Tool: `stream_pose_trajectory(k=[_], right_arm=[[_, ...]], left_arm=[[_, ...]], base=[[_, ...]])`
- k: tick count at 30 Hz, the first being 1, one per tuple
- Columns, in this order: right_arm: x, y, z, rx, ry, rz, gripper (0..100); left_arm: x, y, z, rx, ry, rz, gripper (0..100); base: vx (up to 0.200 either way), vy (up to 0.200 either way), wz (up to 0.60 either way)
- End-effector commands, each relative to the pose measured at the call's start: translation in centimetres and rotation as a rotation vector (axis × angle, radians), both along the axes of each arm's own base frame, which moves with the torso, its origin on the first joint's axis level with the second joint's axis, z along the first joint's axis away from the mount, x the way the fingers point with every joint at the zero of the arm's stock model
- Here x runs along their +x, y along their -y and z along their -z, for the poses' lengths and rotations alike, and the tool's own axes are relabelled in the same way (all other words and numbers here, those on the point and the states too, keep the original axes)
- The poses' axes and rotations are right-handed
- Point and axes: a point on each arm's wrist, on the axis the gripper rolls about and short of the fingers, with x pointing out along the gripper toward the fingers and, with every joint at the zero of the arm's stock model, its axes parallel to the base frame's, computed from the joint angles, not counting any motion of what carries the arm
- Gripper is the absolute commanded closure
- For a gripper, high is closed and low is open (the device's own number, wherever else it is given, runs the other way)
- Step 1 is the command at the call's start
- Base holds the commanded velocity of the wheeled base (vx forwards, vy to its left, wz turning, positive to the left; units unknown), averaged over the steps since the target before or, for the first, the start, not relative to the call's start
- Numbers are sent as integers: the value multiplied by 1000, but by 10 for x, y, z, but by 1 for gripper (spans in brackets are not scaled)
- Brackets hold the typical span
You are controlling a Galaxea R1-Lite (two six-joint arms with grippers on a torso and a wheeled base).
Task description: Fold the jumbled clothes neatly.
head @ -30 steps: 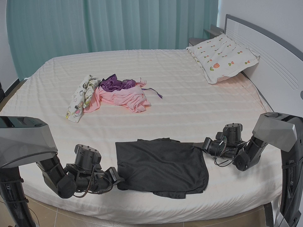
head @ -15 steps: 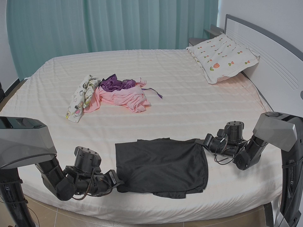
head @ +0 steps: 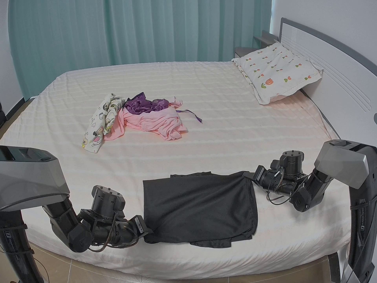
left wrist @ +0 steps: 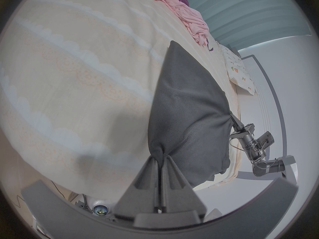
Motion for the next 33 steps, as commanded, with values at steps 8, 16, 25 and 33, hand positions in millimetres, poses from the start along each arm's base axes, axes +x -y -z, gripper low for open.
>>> stream_pose_trajectory(k=[8, 16, 25, 33], right_arm=[[-1, 0, 4, -5, -9, -2, 100], [-4, 2, 1, -2, -7, 4, 0], [-26, 19, -15, -5, -19, 31, 0], [-27, 13, -47, -3, 12, 14, 0]], left_arm=[[-3, 4, 2, 6, -7, 17, 0], [-3, 3, 1, 4, -3, 15, 0], [4, -5, -29, -55, 100, -32, 0], [24, -17, -80, -164, 261, -139, 0]], base=[[0, 0, 0], [0, 0, 0], [0, 0, 0], [0, 0, 0]])
